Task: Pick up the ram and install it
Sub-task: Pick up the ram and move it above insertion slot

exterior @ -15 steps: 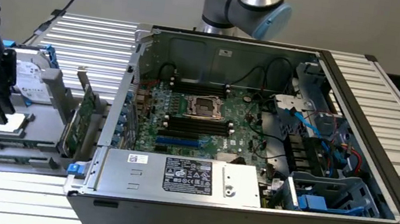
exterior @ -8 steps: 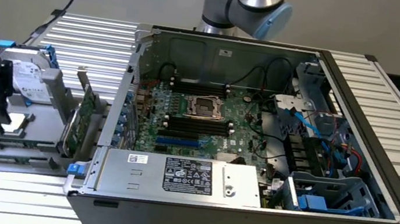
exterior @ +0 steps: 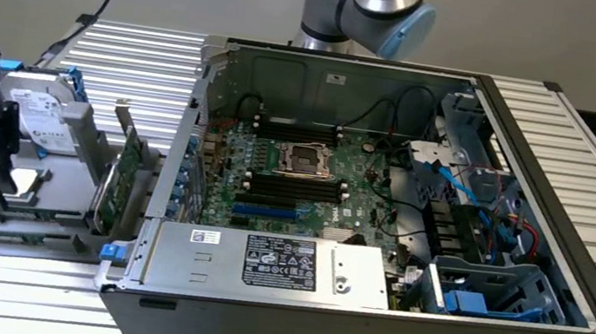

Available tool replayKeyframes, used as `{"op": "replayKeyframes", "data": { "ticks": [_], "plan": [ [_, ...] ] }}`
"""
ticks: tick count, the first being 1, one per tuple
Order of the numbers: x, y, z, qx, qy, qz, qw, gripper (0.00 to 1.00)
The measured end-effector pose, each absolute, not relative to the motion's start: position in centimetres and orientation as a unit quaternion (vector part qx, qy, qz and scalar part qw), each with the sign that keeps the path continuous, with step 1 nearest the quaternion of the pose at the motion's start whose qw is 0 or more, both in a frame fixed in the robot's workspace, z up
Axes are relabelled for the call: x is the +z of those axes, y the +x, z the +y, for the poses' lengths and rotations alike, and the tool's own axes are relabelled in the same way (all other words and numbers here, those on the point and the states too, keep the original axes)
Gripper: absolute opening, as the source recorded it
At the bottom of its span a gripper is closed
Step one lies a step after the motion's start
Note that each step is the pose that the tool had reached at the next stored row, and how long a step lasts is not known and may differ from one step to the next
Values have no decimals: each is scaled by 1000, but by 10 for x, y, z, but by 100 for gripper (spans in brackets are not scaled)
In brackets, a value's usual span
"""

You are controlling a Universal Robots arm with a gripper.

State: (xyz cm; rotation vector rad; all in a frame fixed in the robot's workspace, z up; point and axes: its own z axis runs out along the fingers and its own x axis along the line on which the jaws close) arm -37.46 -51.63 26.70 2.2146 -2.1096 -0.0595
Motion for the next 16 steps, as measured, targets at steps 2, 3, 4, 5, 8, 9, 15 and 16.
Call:
{"op": "replayKeyframes", "data": {
  "ticks": [2,3,4,5,8,9,15,16],
  "plan": [
    [263,-376,-516,-19,724,-688,41,30],
    [262,-376,-516,-19,724,-688,41,30],
    [260,-377,-516,-19,725,-687,41,30],
    [258,-377,-516,-19,725,-687,41,30],
    [252,-377,-516,-18,726,-686,40,30],
    [251,-377,-516,-18,727,-686,40,30],
    [240,-377,-516,-18,728,-684,40,30],
    [238,-377,-516,-18,729,-683,40,30]
  ]
}}
